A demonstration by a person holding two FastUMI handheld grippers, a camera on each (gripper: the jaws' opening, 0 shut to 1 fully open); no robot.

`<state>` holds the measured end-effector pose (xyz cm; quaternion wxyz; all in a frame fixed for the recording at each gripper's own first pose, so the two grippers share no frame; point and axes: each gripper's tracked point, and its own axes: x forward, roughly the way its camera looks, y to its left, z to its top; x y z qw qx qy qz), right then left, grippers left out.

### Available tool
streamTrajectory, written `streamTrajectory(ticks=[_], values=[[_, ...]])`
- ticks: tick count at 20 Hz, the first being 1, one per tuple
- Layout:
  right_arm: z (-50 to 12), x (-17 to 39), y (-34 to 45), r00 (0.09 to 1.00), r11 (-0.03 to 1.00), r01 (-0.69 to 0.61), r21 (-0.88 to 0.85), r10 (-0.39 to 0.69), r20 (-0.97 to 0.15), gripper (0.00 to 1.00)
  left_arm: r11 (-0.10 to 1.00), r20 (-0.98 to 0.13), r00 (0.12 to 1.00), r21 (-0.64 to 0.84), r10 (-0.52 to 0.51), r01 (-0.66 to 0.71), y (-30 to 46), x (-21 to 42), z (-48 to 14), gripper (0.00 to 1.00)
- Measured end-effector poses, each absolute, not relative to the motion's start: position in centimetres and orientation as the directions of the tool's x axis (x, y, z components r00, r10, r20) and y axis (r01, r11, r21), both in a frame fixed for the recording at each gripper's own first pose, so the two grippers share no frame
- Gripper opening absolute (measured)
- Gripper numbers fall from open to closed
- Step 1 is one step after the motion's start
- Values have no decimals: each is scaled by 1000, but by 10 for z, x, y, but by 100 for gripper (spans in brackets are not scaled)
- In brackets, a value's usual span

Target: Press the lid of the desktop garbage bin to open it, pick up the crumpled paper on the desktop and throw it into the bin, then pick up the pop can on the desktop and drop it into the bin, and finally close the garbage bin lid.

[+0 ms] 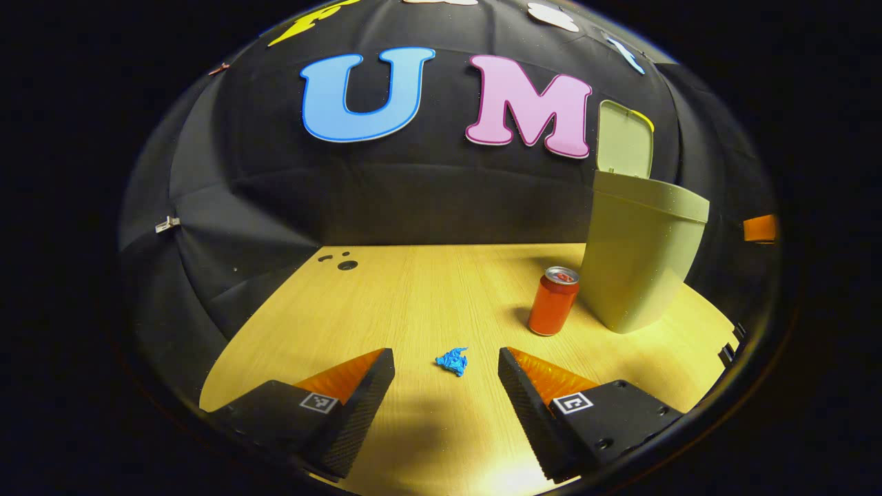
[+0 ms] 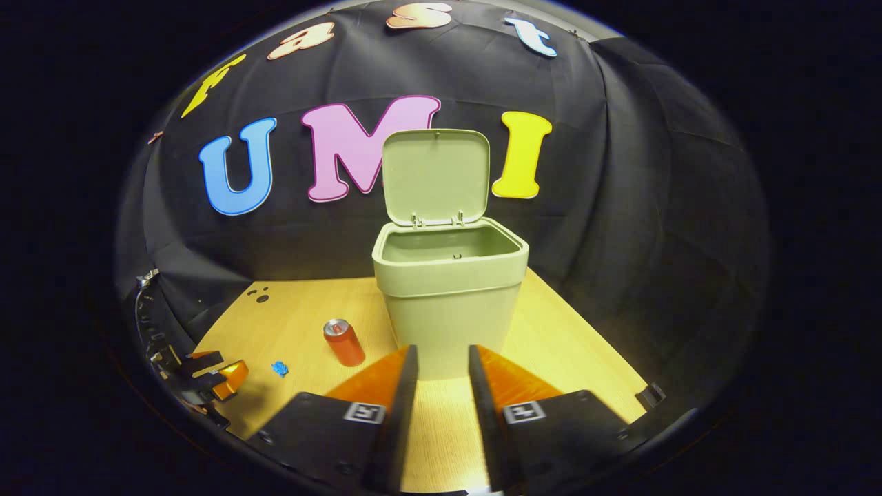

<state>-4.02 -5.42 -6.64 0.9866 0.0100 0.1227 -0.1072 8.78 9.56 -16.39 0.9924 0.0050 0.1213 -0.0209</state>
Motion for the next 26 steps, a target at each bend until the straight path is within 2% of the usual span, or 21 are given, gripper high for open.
streamTrajectory(ticks=[1, 2, 3, 4, 11, 20, 24, 26], values=[[-69, -45, -57, 942, 974, 225, -7, -220, -254, 67, 999, -255, 966, -1, -47, 48, 94, 94, -168, 97], [-71, -48, -60, 937, 972, 237, -6, -230, -264, 77, 999, -267, 962, -5, -52, 52, 93, 102, -174, 97], [-73, -51, -63, 932, 968, 250, -7, -243, -271, 94, 998, -275, 960, -5, -56, 57, 92, 111, -179, 98], [-75, -55, -66, 926, 965, 263, -7, -254, -278, 99, 998, -285, 957, -1, -59, 61, 90, 118, -184, 97], [-90, -67, -66, 899, 955, 294, -30, -287, -332, 100, 996, -352, 934, 28, -66, 81, 84, 156, -221, 98], [-111, -69, -45, 875, 960, 276, -45, -271, -401, 100, 993, -425, 903, 64, -63, 99, 85, 179, -260, 96], [-120, -69, -37, 870, 963, 263, -52, -260, -419, 100, 988, -415, 905, 77, -93, 137, 78, 178, -262, 87], [-126, -69, -32, 867, 966, 254, -55, -253, -430, 99, 985, -419, 901, 73, -114, 159, 71, 177, -263, 75]])
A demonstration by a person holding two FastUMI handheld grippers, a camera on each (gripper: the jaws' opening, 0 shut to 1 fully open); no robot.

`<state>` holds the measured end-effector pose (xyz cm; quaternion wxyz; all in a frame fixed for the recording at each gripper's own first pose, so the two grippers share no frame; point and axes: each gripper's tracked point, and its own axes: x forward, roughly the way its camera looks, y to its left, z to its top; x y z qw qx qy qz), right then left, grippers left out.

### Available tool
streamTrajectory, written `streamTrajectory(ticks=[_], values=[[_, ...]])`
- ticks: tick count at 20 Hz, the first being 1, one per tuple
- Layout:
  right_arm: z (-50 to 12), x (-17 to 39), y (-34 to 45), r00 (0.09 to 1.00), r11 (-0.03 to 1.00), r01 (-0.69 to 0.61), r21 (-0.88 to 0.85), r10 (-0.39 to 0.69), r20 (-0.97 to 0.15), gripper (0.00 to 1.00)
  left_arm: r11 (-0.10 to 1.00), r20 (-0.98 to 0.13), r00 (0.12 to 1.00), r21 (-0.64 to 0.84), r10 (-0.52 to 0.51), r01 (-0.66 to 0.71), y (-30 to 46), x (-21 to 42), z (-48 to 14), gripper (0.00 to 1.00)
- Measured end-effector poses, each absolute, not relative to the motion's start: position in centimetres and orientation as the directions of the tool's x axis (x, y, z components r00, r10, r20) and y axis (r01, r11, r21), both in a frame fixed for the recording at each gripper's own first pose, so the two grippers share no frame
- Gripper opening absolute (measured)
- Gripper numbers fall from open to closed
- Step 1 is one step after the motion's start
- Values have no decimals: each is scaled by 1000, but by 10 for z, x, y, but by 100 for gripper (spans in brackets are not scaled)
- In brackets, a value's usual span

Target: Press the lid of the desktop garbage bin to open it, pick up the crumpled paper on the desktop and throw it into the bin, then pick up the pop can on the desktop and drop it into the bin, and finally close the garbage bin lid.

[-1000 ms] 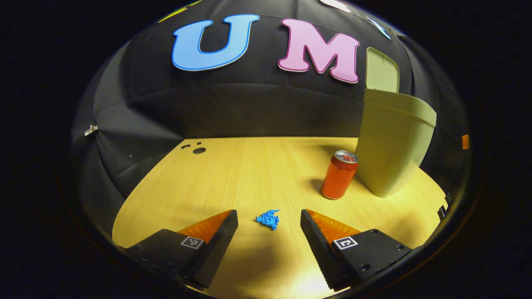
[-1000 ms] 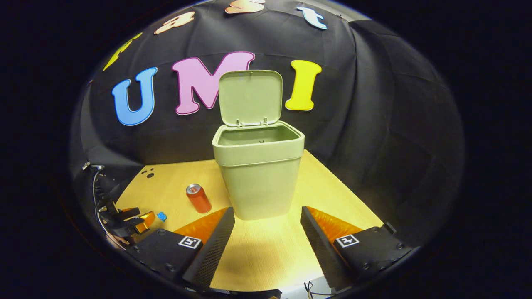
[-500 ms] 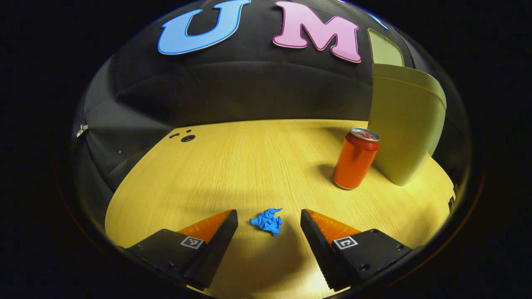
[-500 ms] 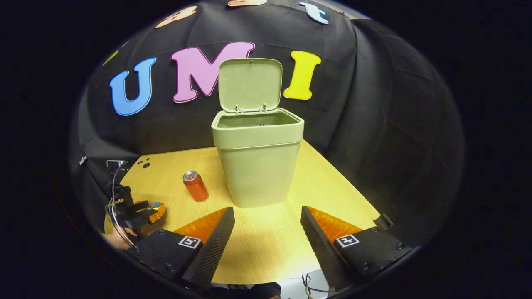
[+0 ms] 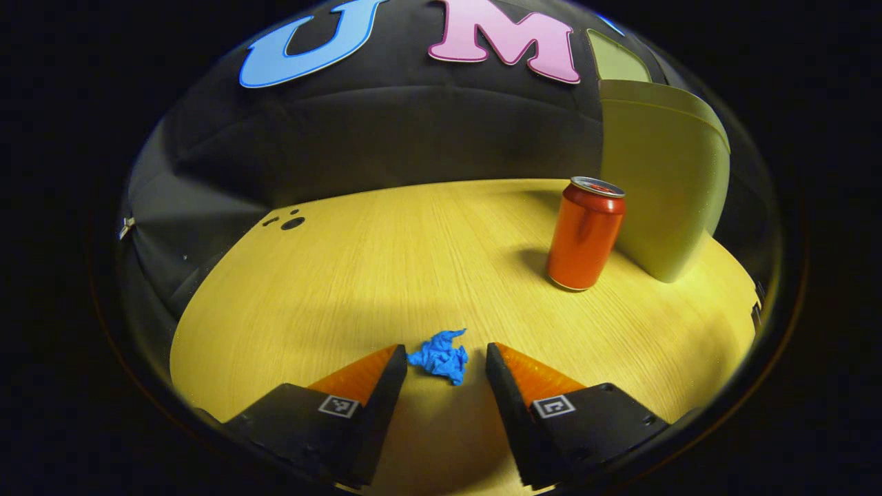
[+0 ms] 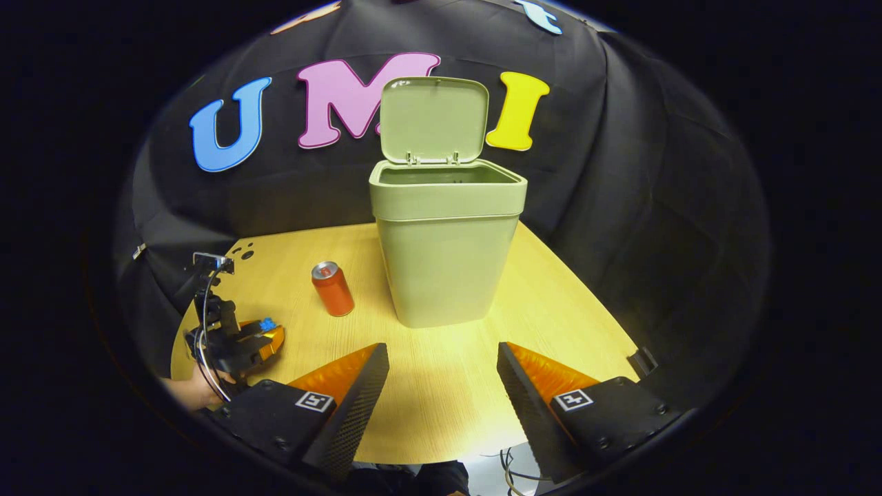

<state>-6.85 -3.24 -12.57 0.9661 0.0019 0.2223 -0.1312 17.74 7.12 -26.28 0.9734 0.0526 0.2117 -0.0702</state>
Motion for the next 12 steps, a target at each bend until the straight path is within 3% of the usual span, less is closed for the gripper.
streamTrajectory(ticks=[2, 4, 5, 6, 8, 11, 12], values=[[-130, -68, -26, 865, 968, 246, -44, -239, -442, 100, 984, -425, 897, 73, -118, 164, 70, 178, -264, 67], [-131, -71, -20, 866, 971, 237, -39, -229, -445, 100, 982, -428, 895, 73, -126, 173, 68, 177, -264, 70], [-131, -71, -19, 867, 971, 234, -43, -228, -442, 99, 980, -430, 893, 76, -132, 182, 66, 177, -264, 61], [-132, -72, -19, 868, 972, 230, -46, -227, -441, 99, 978, -431, 891, 80, -139, 191, 64, 177, -265, 61], [-132, -73, -18, 869, 973, 227, -48, -225, -442, 99, 976, -433, 890, 88, -141, 197, 63, 176, -265, 41], [-132, -74, -20, 869, 972, 230, -42, -225, -440, 99, 975, -433, 890, 88, -147, 204, 62, 176, -265, 40], [-132, -74, -20, 870, 972, 231, -41, -225, -439, 99, 973, -431, 890, 98, -148, 209, 60, 176, -263, 34]])
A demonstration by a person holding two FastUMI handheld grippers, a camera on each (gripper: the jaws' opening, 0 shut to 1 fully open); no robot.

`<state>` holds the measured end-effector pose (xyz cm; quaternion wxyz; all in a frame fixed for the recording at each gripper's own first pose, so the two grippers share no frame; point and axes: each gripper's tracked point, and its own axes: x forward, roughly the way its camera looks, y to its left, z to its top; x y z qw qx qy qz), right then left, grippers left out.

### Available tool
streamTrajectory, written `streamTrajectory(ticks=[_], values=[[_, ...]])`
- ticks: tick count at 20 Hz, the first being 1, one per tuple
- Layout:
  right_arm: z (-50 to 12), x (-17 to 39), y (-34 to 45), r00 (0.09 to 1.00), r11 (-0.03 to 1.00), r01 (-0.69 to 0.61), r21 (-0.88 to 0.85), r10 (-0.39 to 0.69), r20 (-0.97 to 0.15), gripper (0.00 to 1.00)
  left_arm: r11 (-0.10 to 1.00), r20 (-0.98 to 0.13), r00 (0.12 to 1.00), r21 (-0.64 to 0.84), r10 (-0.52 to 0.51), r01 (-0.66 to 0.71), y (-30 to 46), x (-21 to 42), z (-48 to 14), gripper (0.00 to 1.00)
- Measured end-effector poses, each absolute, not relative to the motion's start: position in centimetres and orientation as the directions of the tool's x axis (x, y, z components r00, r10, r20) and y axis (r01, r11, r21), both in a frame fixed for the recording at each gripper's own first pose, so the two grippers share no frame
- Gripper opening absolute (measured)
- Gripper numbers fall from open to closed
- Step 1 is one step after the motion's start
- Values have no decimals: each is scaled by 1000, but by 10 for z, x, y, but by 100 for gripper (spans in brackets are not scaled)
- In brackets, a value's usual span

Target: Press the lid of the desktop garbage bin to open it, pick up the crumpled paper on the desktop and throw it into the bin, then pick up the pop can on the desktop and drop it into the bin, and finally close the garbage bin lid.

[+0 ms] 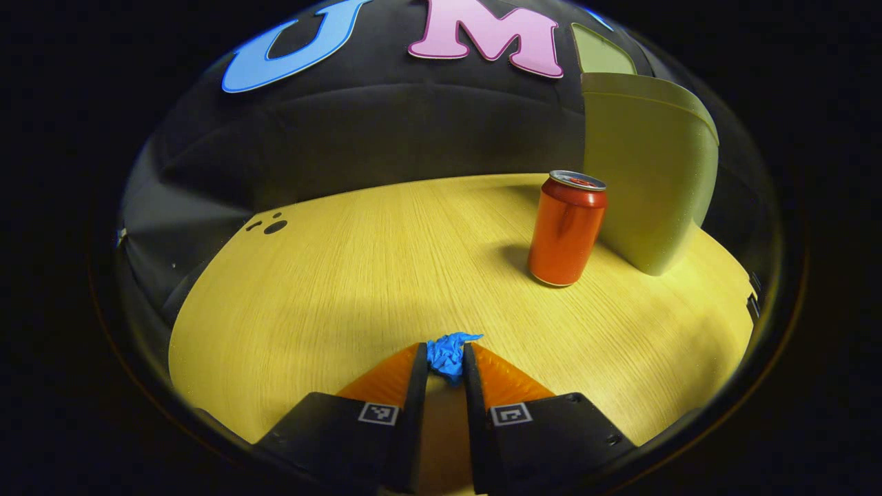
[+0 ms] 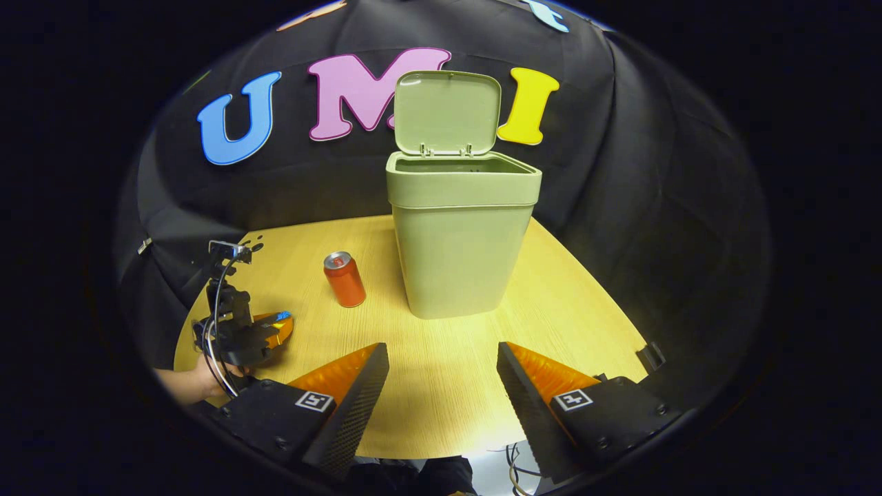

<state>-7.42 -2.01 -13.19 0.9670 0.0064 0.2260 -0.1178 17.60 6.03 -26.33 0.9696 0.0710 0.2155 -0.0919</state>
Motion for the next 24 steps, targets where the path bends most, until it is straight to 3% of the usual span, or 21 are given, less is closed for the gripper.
streamTrajectory(ticks=[9, 24], values=[[-131, -73, -30, 879, 973, 230, -16, -214, -426, 99, 971, -400, 901, 92, -168, 222, 49, 167, -228, 27], [-150, -63, -59, 886, 980, 182, 74, -131, -444, 99, 966, -198, 949, 24, -247, 256, -12, 113, -57, 29]])
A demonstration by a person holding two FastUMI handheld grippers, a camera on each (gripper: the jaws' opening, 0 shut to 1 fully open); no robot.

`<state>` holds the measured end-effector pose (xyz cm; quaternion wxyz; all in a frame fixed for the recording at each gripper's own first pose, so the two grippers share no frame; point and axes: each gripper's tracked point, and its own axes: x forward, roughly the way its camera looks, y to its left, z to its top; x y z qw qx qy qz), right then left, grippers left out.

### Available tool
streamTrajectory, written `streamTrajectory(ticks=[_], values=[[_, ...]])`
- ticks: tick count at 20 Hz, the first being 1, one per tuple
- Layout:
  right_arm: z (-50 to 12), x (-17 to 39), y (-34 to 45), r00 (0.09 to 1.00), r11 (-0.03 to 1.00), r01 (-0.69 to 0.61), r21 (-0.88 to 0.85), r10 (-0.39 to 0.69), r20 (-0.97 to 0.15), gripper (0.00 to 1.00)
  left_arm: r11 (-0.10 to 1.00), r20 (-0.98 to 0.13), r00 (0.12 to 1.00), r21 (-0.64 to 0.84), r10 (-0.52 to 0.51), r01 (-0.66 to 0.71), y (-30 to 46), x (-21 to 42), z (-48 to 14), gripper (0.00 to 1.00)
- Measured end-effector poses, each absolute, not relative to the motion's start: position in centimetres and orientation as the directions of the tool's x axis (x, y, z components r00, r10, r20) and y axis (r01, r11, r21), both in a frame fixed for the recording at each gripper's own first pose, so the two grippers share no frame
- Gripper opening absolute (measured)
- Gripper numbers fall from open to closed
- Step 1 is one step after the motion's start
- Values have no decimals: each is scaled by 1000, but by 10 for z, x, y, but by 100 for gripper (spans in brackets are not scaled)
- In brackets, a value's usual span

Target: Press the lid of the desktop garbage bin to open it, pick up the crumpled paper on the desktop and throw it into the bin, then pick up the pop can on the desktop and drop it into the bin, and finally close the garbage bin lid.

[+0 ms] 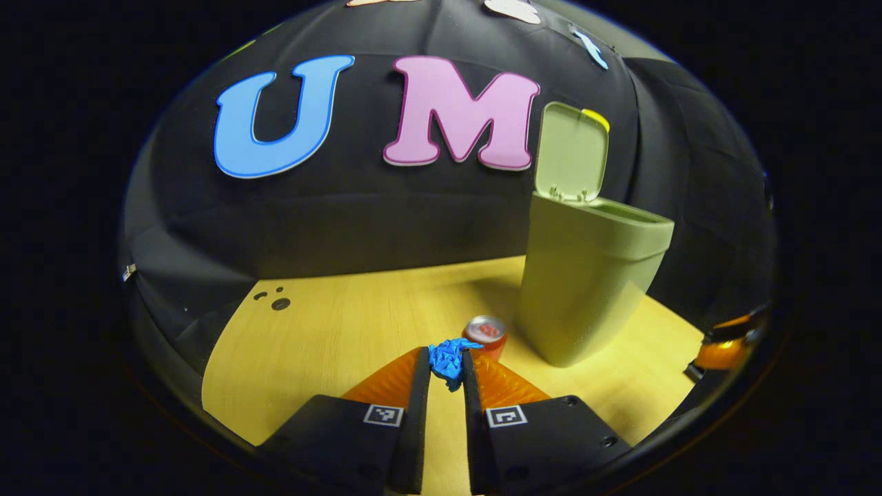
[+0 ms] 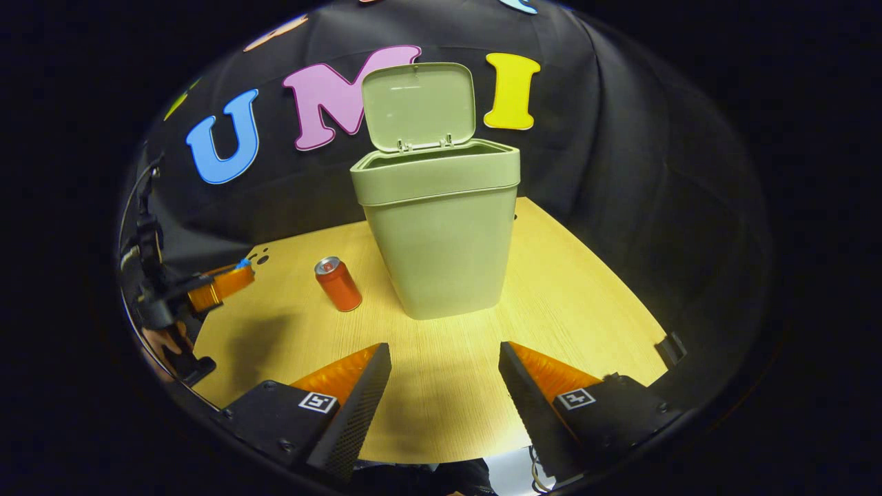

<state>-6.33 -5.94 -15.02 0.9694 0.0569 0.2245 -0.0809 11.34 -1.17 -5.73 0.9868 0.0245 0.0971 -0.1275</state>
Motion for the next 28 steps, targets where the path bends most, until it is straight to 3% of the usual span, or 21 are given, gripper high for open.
streamTrajectory(ticks=[14, 22, 23, 28], values=[[-137, -35, -96, 917, 986, 105, 127, -46, -396, 99, 906, -31, 908, 59, -418, 420, -148, 122, 65, 29], [-139, -15, -118, 916, 988, 63, 137, -3, -400, 99, 873, -37, 873, 4, -487, 487, -226, 144, 66, 29], [-138, -11, -119, 916, 989, 54, 135, 5, -400, 99, 872, -40, 871, 3, -489, 489, -231, 148, 63, 26], [-142, -2, -127, 913, 994, 7, 109, 38, -406, 99, 876, -62, 874, -27, -482, 482, -248, 164, 52, 29]])
